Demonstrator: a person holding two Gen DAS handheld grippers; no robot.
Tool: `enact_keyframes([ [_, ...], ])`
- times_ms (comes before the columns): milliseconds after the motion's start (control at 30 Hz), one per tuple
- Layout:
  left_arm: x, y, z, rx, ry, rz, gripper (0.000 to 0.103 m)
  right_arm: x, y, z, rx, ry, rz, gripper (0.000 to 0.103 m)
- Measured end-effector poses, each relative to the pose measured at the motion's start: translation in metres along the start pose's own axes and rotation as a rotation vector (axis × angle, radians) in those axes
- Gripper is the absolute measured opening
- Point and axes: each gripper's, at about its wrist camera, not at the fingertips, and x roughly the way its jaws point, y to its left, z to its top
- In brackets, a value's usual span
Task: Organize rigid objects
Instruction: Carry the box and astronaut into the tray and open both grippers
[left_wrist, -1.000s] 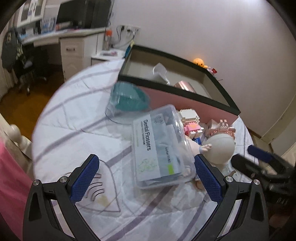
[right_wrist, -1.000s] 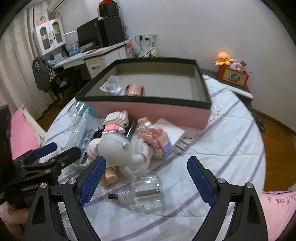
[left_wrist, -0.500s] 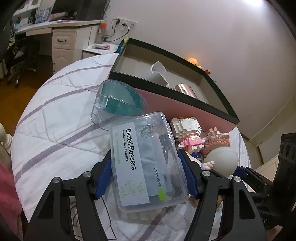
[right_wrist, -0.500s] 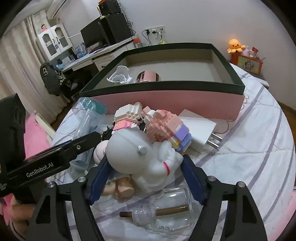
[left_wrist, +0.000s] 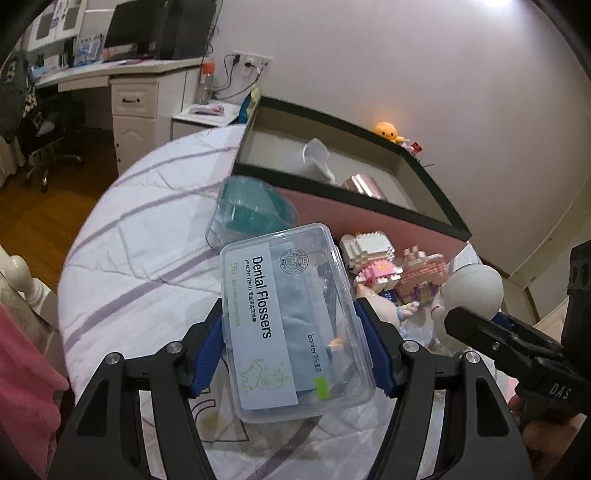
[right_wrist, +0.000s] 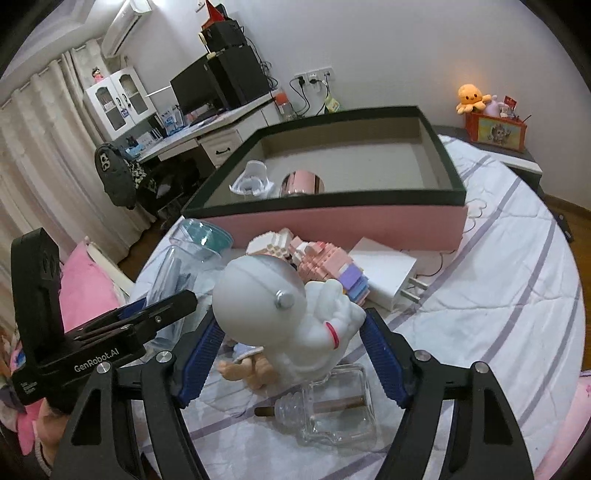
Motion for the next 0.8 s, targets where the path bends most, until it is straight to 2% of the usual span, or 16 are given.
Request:
enact_keyframes([
  [367,-0.039,-0.017,0.022,0.055,-0.075,0.009,0.068,-0.023,0.008,0.025,-0.033,-0.069,-0.001,0.076],
  [600,-0.053,-0.034,0.076,0.125,-0.171,0.045,0.068,-0.035,0.009,0.08,-0.088,-0.157,-0.046,0.076],
  [800,-0.033,-0.046,0.13,0.168,-0.215,0.098,0.068,-0.017,-0.003,0.131,-0.088,-0.181,-0.103,0.076],
])
